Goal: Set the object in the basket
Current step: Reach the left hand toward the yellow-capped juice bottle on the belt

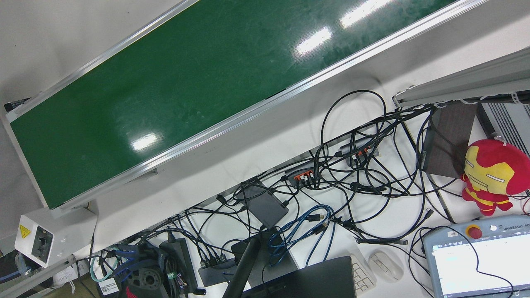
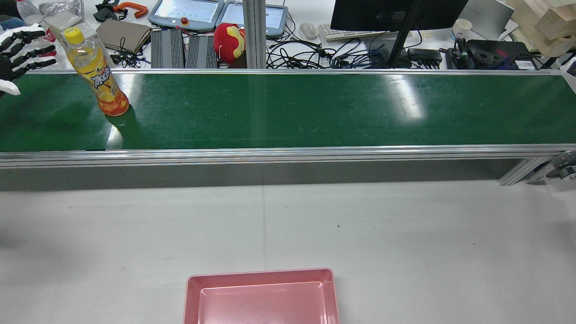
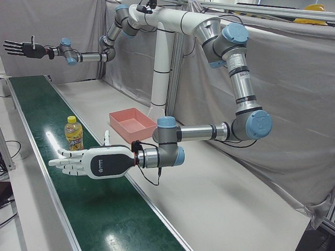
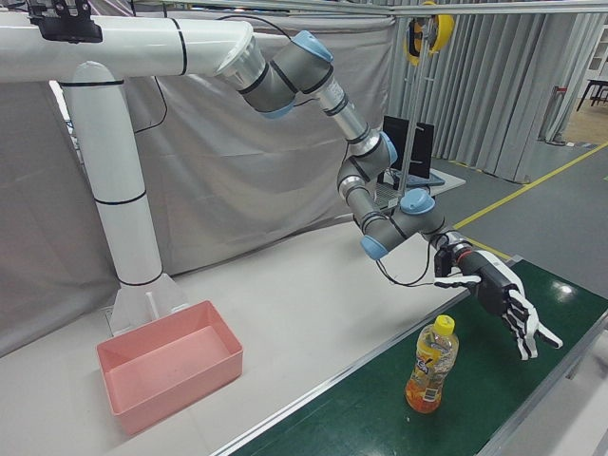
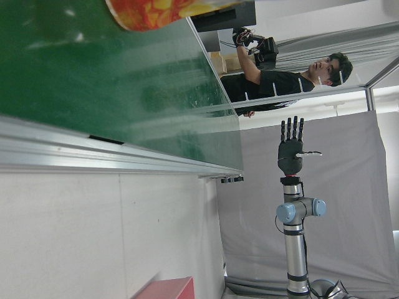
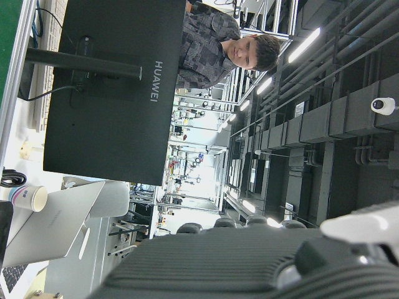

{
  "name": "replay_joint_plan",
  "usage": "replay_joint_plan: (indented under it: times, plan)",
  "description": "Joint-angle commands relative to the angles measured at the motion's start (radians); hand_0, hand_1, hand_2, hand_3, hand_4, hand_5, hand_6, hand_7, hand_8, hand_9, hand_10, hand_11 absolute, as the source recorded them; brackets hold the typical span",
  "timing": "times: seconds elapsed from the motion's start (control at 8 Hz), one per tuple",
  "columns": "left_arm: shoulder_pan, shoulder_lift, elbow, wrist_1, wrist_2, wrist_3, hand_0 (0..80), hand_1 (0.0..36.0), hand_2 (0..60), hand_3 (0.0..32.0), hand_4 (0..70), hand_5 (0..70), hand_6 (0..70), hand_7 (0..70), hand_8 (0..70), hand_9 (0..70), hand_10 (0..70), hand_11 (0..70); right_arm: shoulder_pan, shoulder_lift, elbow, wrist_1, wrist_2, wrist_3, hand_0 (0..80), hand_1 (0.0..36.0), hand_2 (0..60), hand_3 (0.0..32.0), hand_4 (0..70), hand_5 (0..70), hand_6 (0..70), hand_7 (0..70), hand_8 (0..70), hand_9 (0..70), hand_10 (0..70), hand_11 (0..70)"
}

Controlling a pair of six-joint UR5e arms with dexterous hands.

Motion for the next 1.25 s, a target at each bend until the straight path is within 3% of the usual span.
replay_joint_plan:
  times: [0.0, 0.12, 0.38, 0.88, 1.12]
  plan:
    - [0.053, -0.01, -0.003, 0.005, -0.104, 0.007, 54.6, 8.3, 0.0, 4.2, 0.8, 28.5, 0.0, 1.2, 10.4, 13.1, 11.0, 17.7, 0.0, 0.0, 0.0, 0.0, 0.0, 0.0, 0.0, 0.0, 0.0, 0.0, 0.0, 0.0, 0.0, 0.0, 0.0, 0.0, 0.0, 0.0]
    - [0.062, -0.018, -0.003, 0.016, -0.143, 0.013, 55.2, 8.9, 0.0, 4.0, 1.3, 28.9, 0.0, 1.4, 10.6, 13.3, 11.2, 18.1, 0.0, 0.0, 0.0, 0.0, 0.0, 0.0, 0.0, 0.0, 0.0, 0.0, 0.0, 0.0, 0.0, 0.0, 0.0, 0.0, 0.0, 0.0]
    - [0.076, -0.062, -0.003, 0.065, -0.146, 0.046, 53.7, 8.8, 0.0, 2.8, 1.3, 29.9, 0.0, 1.7, 10.4, 13.3, 10.9, 17.4, -0.001, 0.0, 0.0, 0.0, 0.0, 0.0, 0.0, 0.0, 0.0, 0.0, 0.0, 0.0, 0.0, 0.0, 0.0, 0.0, 0.0, 0.0]
    - [0.168, -0.147, 0.005, 0.108, -0.149, 0.038, 52.9, 8.9, 0.0, 0.2, 2.0, 30.2, 0.0, 2.1, 10.5, 13.6, 10.9, 17.5, 0.0, 0.0, 0.0, 0.0, 0.0, 0.0, 0.0, 0.0, 0.0, 0.0, 0.0, 0.0, 0.0, 0.0, 0.0, 0.0, 0.0, 0.0]
    - [0.168, -0.171, 0.005, 0.127, -0.148, 0.036, 52.1, 8.9, 0.0, 0.0, 1.6, 30.8, 0.0, 2.3, 10.8, 14.0, 11.0, 17.6, 0.0, 0.0, 0.0, 0.0, 0.0, 0.0, 0.0, 0.0, 0.0, 0.0, 0.0, 0.0, 0.0, 0.0, 0.0, 0.0, 0.0, 0.0]
